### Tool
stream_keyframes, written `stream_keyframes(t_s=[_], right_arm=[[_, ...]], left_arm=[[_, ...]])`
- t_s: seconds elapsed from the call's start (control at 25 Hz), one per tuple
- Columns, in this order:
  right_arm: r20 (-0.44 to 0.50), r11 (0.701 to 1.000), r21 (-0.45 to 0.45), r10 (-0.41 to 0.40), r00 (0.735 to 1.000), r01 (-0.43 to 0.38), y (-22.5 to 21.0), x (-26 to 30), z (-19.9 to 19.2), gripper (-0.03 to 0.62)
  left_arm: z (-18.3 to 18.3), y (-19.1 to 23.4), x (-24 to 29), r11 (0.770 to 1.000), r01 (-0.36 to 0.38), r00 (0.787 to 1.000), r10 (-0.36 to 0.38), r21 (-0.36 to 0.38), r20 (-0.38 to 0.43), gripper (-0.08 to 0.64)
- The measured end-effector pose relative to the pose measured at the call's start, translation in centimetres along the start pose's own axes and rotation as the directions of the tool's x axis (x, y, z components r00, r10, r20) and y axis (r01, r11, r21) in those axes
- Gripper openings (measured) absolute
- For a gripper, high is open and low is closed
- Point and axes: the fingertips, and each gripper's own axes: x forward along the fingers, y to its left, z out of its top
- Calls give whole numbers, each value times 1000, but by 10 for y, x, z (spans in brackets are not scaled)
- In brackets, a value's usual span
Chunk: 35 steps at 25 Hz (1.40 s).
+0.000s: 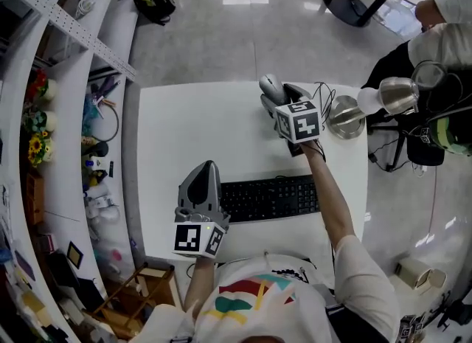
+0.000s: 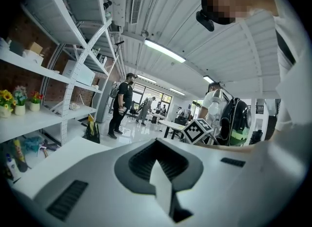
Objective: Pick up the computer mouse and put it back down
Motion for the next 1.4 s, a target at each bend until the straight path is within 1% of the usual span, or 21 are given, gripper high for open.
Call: stream_keyframes(t_s=[0.12, 0.24, 0.32, 0.44, 0.6, 0.68, 0.84, 1.0, 1.2, 1.4], right_arm=[[96, 1000, -7, 19, 995, -19, 17, -46, 21, 304], [191, 999, 1, 35, 981, -35, 36, -96, 35, 304], [243, 999, 20, 42, 969, -49, 51, -130, 38, 304], [306, 998, 21, 57, 950, -66, 72, -181, 41, 304], [376, 992, 36, 99, 921, -122, 92, -237, 34, 304], [380, 991, 41, 103, 919, -127, 99, -257, 23, 304], [354, 992, 39, 100, 930, -122, 113, -285, -7, 304], [335, 989, 58, 112, 935, -139, 128, -302, -29, 304], [348, 981, 82, 138, 927, -177, 138, -315, -33, 304], [363, 980, 74, 147, 920, -185, 140, -322, -27, 304]], left_arm=[[15, -18, -7, 999, 24, 999, -25, 26, 36, 43], [26, -39, -16, 997, 59, 996, -62, 51, 62, 44], [30, -51, -23, 995, 78, 994, -82, 61, 67, 43], [34, -69, -31, 992, 100, 992, -105, 73, 73, 44], [43, -88, -34, 989, 117, 987, -125, 89, 101, 43], [46, -96, -37, 988, 119, 986, -130, 100, 109, 43], [44, -113, -47, 983, 134, 982, -148, 122, 114, 43], [37, -124, -57, 981, 145, 982, -159, 125, 105, 44], [36, -132, -65, 977, 166, 977, -181, 133, 109, 43], [49, -135, -71, 976, 156, 971, -180, 149, 159, 44]])
